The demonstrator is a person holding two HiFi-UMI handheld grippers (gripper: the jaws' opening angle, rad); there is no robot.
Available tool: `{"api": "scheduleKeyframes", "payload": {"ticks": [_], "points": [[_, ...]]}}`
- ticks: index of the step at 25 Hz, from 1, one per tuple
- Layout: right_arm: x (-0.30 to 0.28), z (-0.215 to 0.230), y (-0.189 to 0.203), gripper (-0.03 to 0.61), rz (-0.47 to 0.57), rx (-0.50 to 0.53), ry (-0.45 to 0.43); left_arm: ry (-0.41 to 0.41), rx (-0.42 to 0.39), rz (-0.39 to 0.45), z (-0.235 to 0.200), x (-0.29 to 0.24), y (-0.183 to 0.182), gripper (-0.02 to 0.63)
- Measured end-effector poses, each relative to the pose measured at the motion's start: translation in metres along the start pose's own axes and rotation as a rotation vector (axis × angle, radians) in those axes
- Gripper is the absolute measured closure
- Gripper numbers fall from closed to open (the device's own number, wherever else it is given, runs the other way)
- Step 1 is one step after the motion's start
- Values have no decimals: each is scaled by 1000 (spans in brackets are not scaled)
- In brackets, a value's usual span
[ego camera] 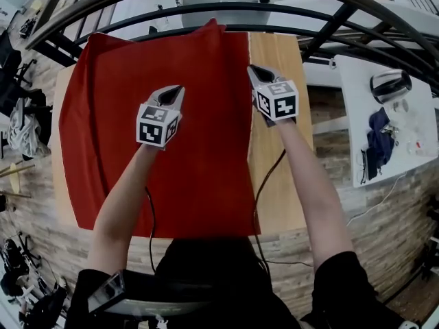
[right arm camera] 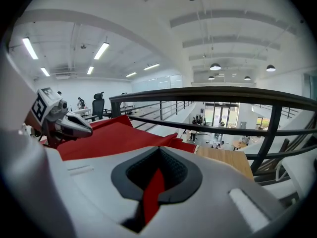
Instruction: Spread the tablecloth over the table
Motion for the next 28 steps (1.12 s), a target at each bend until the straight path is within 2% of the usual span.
{"api": "scheduleKeyframes", "payload": {"ticks": [7, 12, 16, 20, 23, 28], "points": [[-27, 23, 11, 569, -112, 45, 91, 78, -34, -2, -26, -62, 12, 607], [-41, 44, 5, 568, -141, 0, 157, 92, 8, 10, -20, -89, 15, 607], [-60, 50, -1, 568, -124, -7, 141, 55, 24, 0, -23, -110, 22, 609], [-90, 68, 9, 566, -149, -1, 101, 0, 61, -27, -34, -131, 26, 609], [-118, 90, 25, 517, -179, 6, 69, -37, 67, -61, -41, -151, 28, 607], [-155, 114, 49, 404, -238, -10, 47, -95, 149, -105, -52, -167, 45, 607]]}}
Point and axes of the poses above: the fingertips, and each gripper's own axes: x backward along the fingers, z to its right, y out of its underside, the point moved 10 cm from there along x, backward along the fingers, and after that the axes turned 12 degrees about z, right-handed, at the moved point
